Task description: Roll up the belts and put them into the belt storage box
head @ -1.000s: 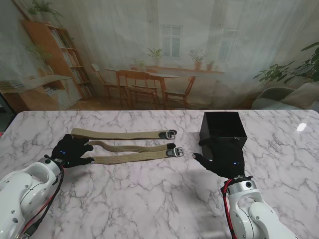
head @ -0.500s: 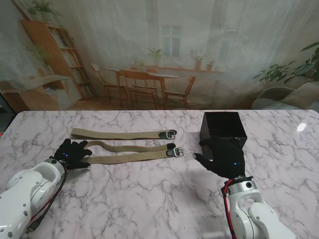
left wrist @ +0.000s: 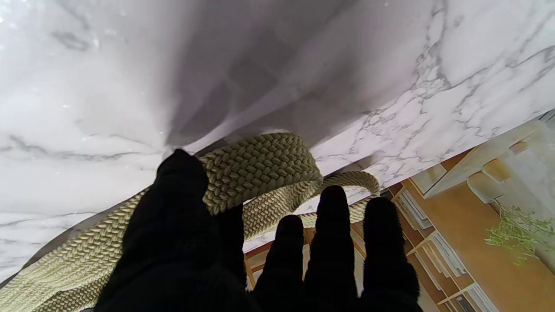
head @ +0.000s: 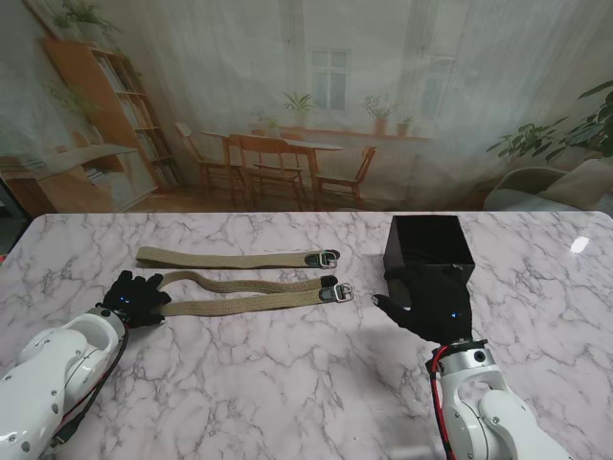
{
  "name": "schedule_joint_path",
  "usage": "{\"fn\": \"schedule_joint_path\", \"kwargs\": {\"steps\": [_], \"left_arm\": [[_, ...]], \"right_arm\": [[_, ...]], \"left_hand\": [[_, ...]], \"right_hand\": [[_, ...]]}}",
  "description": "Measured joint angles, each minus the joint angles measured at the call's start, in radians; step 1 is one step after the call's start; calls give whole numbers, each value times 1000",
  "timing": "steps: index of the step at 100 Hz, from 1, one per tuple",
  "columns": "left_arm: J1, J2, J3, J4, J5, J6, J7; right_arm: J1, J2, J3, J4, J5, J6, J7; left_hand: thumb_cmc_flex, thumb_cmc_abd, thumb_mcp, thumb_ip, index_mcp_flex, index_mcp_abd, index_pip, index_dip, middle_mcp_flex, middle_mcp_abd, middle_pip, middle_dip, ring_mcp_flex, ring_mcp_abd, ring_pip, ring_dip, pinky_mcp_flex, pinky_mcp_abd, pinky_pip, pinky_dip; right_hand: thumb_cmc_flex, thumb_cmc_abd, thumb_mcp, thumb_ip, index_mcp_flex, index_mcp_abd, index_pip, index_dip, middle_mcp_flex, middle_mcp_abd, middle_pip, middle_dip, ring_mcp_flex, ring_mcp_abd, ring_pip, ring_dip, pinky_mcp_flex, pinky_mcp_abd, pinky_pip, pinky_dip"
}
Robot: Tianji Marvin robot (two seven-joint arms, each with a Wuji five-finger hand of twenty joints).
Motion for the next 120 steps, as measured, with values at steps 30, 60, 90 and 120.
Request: {"fn": "schedule_joint_path", "kwargs": {"steps": [30,60,90,120], "left_arm": [[-15,3,18,13,12,13,-4],[94,-1,-93,-98,83,-78,0],[218,-4,-224,-277,129,-218,134],[268,-4,-265,-401,134,-327,217]], "right_arm": [[-5,-3,10,2,6,-2,-13],[-17,-5,25,1,13,-12,-27],[-11,1,24,-1,8,-77,38],[30,27,-9,-20,15,-156,192]], "left_hand": [[63,2,-1,0,26,-11,292,54,3,-13,28,0,0,-10,0,0,0,-1,1,0],[75,-1,7,0,65,-47,353,89,48,-15,61,23,0,-11,0,0,3,-1,1,0],[75,-1,6,0,65,-47,355,110,77,-24,66,24,1,-11,0,0,12,-1,1,0],[75,-1,6,0,65,-47,353,117,103,-24,67,35,4,-11,0,0,21,-1,2,0]], "right_hand": [[0,0,0,0,0,0,0,0,0,0,0,0,-6,0,0,0,-1,1,-2,0],[0,0,0,0,0,0,0,0,0,0,0,0,-12,0,0,0,-8,3,-6,0],[0,0,0,0,-17,0,-12,0,0,0,0,0,-12,0,0,0,1,4,-6,0],[0,0,-16,0,-140,41,-79,0,-67,1,-1,-7,-53,2,-24,-22,2,4,-6,0]]}}
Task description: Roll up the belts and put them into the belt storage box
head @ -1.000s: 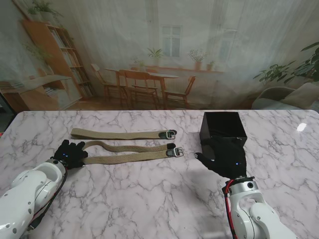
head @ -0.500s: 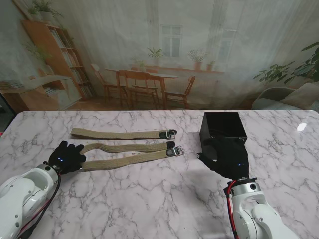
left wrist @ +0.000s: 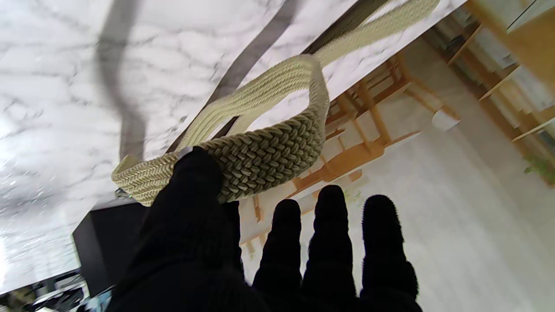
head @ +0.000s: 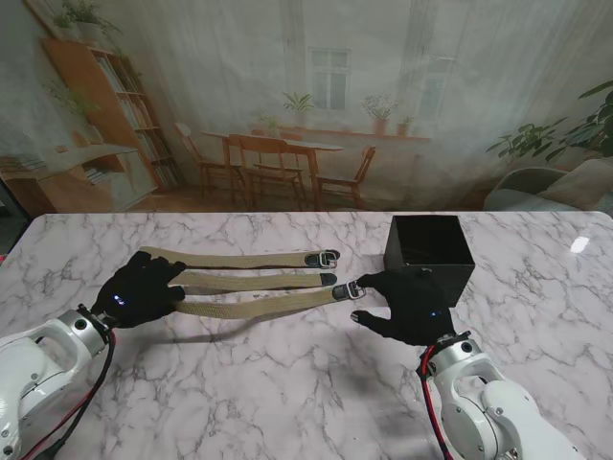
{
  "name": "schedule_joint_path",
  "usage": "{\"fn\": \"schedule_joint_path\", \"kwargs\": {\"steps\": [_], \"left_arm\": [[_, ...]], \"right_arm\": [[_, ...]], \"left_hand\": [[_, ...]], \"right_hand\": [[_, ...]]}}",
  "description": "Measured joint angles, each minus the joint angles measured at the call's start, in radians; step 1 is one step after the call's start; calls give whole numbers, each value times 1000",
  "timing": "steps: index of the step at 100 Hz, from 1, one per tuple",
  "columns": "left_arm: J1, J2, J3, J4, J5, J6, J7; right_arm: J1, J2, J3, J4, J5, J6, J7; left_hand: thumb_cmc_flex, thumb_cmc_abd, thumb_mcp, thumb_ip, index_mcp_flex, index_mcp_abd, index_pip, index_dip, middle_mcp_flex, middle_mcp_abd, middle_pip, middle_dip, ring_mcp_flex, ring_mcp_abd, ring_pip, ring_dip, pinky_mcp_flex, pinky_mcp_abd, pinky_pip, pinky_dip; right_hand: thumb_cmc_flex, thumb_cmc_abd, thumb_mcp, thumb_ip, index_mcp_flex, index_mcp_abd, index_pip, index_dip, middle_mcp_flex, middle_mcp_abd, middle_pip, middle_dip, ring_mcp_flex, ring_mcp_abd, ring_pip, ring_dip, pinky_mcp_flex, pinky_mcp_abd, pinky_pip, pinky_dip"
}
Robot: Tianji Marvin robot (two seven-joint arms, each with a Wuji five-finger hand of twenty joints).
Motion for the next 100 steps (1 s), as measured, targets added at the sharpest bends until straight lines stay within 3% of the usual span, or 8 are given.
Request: {"fn": "schedule_joint_path", "kwargs": {"steps": [20,31,40,50,59,79,88,100], "left_arm": [[3,-1,0,-70,-29,-83,11],[-12,-5,15,-93,-71,-118,7],[-28,-6,38,-106,-78,-135,3],[-39,-8,61,-116,-85,-141,0],[-45,-10,73,-123,-96,-151,-7],[-59,-13,100,-134,-115,-166,-24],[-60,-14,112,-143,-120,-170,-25],[-64,-15,125,-148,-127,-180,-18]], "right_arm": [[49,2,-43,-22,24,-6,66],[74,5,-72,-49,73,16,147],[104,6,-109,-52,114,26,161],[140,6,-143,-51,110,41,182],[174,7,-171,-49,141,53,213],[240,7,-227,-31,177,65,265],[274,9,-261,-18,208,72,283],[307,9,-291,-9,230,74,342]], "left_hand": [[0,0,0,0,0,0,-3,7,12,-10,0,0,11,-1,2,0,3,0,0,0],[0,0,0,0,0,0,-3,8,12,-10,0,0,11,-1,2,0,3,0,0,0],[0,0,-1,0,0,0,-4,10,24,-11,0,0,11,-1,2,0,4,0,0,0],[0,0,-1,0,0,0,-5,11,24,-11,0,0,12,-1,2,0,4,0,0,0],[0,0,-1,0,0,0,-6,13,24,-11,0,0,22,-1,4,0,4,0,0,0],[0,0,-1,0,0,0,-8,14,24,-11,-1,0,22,-1,4,0,5,0,0,0],[0,0,-1,0,0,0,-9,19,24,-12,-1,0,22,-1,4,0,5,0,0,0],[0,0,-1,0,0,0,-10,20,24,-22,-1,0,23,-2,4,0,5,0,0,0]], "right_hand": [[-1,0,-69,0,-93,43,-120,-66,-33,25,37,30,-22,12,18,20,-13,0,-4,9],[-34,1,-94,0,-134,47,-175,-127,-61,36,158,170,-37,22,170,129,-24,0,0,43],[-99,12,-103,2,-155,33,-169,-137,-113,37,242,275,-75,23,293,203,-37,0,15,67],[-168,46,-102,4,-168,-16,-161,-139,-124,36,384,419,-77,17,582,353,-1,-33,155,164],[-229,53,-95,4,-170,-30,-147,-139,-124,32,442,493,-86,2,683,420,2,-45,201,206],[-281,52,-53,5,-162,-38,-134,-139,-139,26,465,531,-100,-6,712,441,0,-45,213,219],[-281,43,-38,5,-100,-41,-83,-139,-151,26,465,532,-105,-8,728,441,-6,-45,214,220],[-281,22,-26,0,-38,-130,-42,-124,-151,26,465,531,-105,-22,759,464,-9,-45,225,231]]}}
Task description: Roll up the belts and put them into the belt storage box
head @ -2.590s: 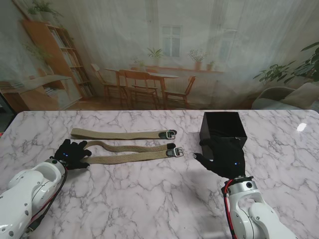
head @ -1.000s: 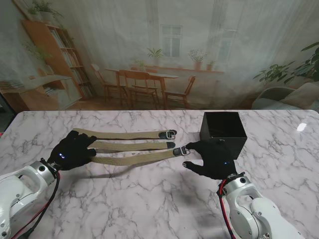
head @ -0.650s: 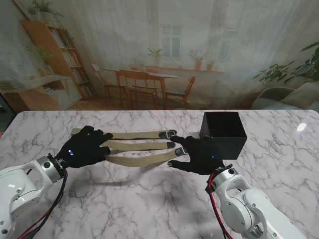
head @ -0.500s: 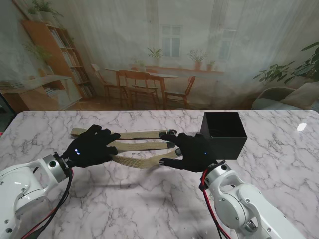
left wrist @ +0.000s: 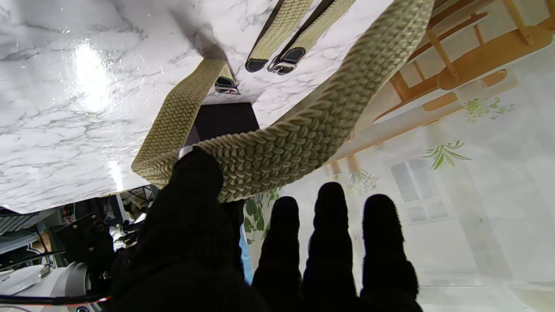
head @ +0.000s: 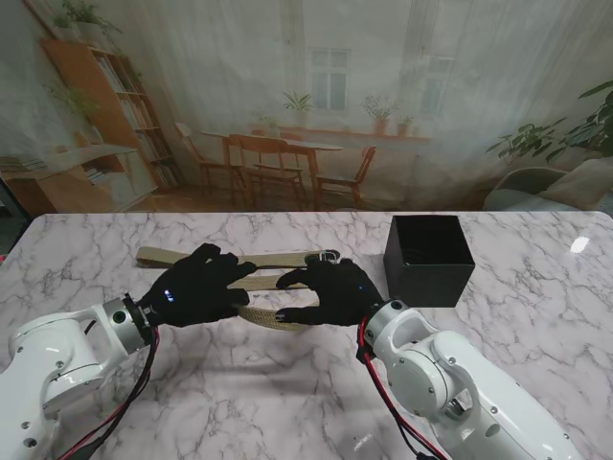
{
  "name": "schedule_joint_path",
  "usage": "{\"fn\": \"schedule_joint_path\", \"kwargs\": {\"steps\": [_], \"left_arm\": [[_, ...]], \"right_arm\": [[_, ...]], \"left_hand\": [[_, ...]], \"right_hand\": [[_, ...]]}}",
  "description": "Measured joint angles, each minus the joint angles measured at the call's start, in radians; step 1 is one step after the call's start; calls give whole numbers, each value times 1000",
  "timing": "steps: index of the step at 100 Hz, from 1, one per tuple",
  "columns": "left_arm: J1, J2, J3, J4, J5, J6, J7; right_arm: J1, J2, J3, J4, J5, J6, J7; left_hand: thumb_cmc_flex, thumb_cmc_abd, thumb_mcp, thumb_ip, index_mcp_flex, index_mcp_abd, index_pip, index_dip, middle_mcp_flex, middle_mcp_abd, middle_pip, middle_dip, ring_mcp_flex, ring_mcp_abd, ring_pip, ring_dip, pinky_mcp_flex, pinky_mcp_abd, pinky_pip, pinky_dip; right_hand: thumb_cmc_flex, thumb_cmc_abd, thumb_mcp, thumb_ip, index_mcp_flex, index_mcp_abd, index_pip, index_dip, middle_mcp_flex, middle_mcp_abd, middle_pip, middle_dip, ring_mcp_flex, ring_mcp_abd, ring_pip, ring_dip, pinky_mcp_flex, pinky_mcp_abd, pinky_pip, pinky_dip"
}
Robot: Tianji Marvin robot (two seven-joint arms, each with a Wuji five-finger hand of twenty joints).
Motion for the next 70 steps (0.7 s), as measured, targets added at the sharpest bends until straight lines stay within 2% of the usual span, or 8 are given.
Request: {"fn": "schedule_joint_path", "kwargs": {"steps": [19,25,36,42,51,53,62,70], "left_arm": [[-9,-2,12,2,-6,-10,18],[-9,-2,11,2,-5,-10,18],[-8,-3,9,4,-2,-9,28],[-9,-3,9,8,1,-5,36],[-12,-3,9,17,8,5,38],[-13,-3,9,19,8,7,38],[-16,-3,9,27,15,22,38],[-19,-2,9,36,17,30,37]], "right_arm": [[38,8,-48,15,6,-15,29],[43,8,-51,16,12,-25,48],[43,13,-50,15,6,-57,92],[36,14,-48,12,-21,-60,82],[18,14,-37,7,-32,-58,50],[13,13,-33,4,-29,-57,51],[-15,12,-6,-19,-14,-51,76],[-37,13,11,-37,-10,-41,90]], "left_hand": [[0,0,0,0,0,0,-1,0,0,-12,0,0,14,-4,0,0,0,0,0,0],[0,0,0,0,0,0,-1,1,0,-12,0,0,14,-4,0,0,0,0,0,0],[0,0,0,0,0,0,-2,1,0,-12,0,0,20,-6,0,0,0,0,0,0],[0,0,0,0,0,0,-2,1,0,-12,0,0,26,-10,0,0,0,0,1,0],[-1,1,-4,0,0,0,-2,1,0,-12,0,0,26,-10,0,0,1,0,1,0],[-1,1,-5,0,0,0,-2,1,0,-12,0,0,26,-10,0,0,1,0,1,0],[-2,8,-5,0,0,-1,-2,1,0,-12,0,0,26,-10,0,0,1,0,12,0],[-2,8,-13,0,0,-9,-2,1,0,-12,0,0,26,-11,0,2,1,0,13,0]], "right_hand": [[20,-96,38,0,220,-24,165,104,0,1,-40,-45,4,-14,24,12,7,0,11,12],[31,-132,51,-1,298,-26,253,194,0,13,-154,-147,-11,-20,-12,-28,-19,0,-2,12],[160,-205,70,-2,356,-62,411,402,8,7,-331,-338,-21,-22,-230,-167,-64,13,-61,12],[249,-223,67,-2,392,-79,462,468,86,-27,-368,-385,-15,-14,-358,-250,-69,27,-102,2],[358,-261,45,-6,439,-96,558,480,261,-114,-383,-410,69,0,-552,-347,-71,51,-200,-53],[365,-277,82,-21,442,-96,576,480,313,-126,-391,-417,103,1,-569,-361,-71,52,-221,-72],[380,-343,228,-92,427,-97,604,494,585,-137,-405,-449,236,-3,-617,-381,-65,67,-296,-147],[380,-344,277,-128,386,-97,628,499,725,-140,-380,-436,338,-39,-640,-381,-39,75,-317,-184]]}}
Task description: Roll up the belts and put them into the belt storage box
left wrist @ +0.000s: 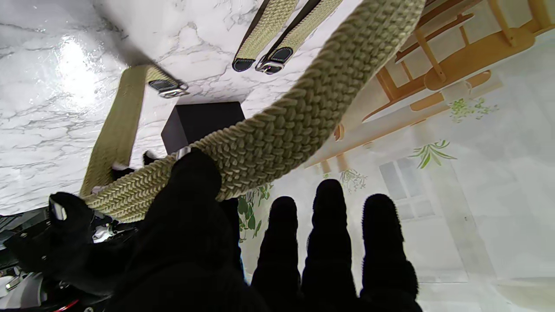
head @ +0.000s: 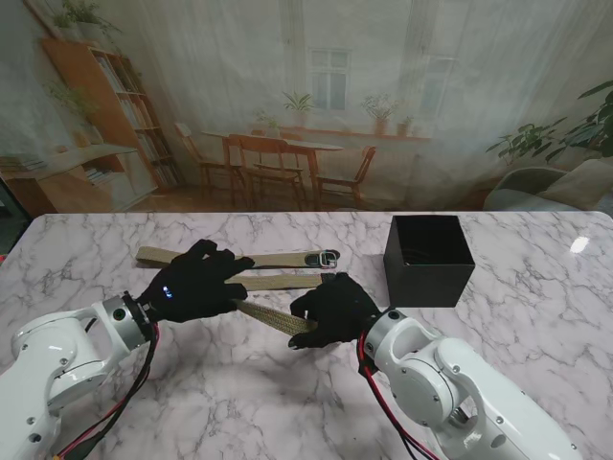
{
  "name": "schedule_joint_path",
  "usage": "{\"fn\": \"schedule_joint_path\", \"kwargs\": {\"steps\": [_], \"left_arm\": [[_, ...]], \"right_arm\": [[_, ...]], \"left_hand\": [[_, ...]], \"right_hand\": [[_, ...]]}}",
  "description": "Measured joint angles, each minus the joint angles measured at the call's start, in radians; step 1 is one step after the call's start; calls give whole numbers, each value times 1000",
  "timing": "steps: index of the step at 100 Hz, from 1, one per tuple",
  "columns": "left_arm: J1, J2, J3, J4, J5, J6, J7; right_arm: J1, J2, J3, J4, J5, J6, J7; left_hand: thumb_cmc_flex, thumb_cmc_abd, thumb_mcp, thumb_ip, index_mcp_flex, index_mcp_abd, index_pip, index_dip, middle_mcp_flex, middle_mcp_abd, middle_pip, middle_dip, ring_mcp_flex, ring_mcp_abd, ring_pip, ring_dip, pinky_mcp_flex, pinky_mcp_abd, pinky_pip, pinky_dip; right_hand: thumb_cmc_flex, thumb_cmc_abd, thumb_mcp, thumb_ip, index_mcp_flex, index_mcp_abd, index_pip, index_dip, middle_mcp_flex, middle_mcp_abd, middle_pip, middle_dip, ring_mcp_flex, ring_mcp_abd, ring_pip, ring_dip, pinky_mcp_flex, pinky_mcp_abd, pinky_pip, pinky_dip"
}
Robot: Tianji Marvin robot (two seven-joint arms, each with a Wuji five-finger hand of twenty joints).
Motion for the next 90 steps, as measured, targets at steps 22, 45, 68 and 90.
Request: {"fn": "schedule_joint_path", "kwargs": {"steps": [22,45,68,90], "left_arm": [[-7,1,1,22,6,16,-18],[-4,3,1,32,10,18,-19],[-3,4,6,41,11,16,-34],[-10,8,29,64,-2,25,-82]], "right_arm": [[-79,-1,78,-32,-35,-32,-16],[-152,0,150,-61,-74,-46,-26],[-198,5,183,-60,-182,-55,-61],[-216,8,195,-22,-301,-34,-98]], "left_hand": [[0,2,-1,0,0,-5,-1,0,0,0,0,6,0,0,0,0,0,0,0,0],[0,9,-1,0,-1,-5,-9,0,0,0,0,6,1,0,0,2,0,0,0,0],[0,10,-1,0,-2,-6,-13,0,0,0,0,6,1,0,0,2,0,0,0,0],[0,9,-1,0,-2,-14,-13,0,0,0,0,6,1,0,0,3,0,0,0,0]], "right_hand": [[72,0,86,-38,-83,46,-27,-318,37,-40,281,144,112,-26,76,61,79,-1,31,-22],[131,9,108,-41,-81,89,-76,-455,50,-40,284,120,123,-34,100,74,117,-13,74,-22],[131,18,102,-42,-80,89,-91,-495,77,-61,97,55,123,-49,100,61,143,-51,117,-22],[131,17,91,-42,-45,83,-92,-526,99,-74,48,32,123,-59,100,53,154,-63,135,-23]]}}
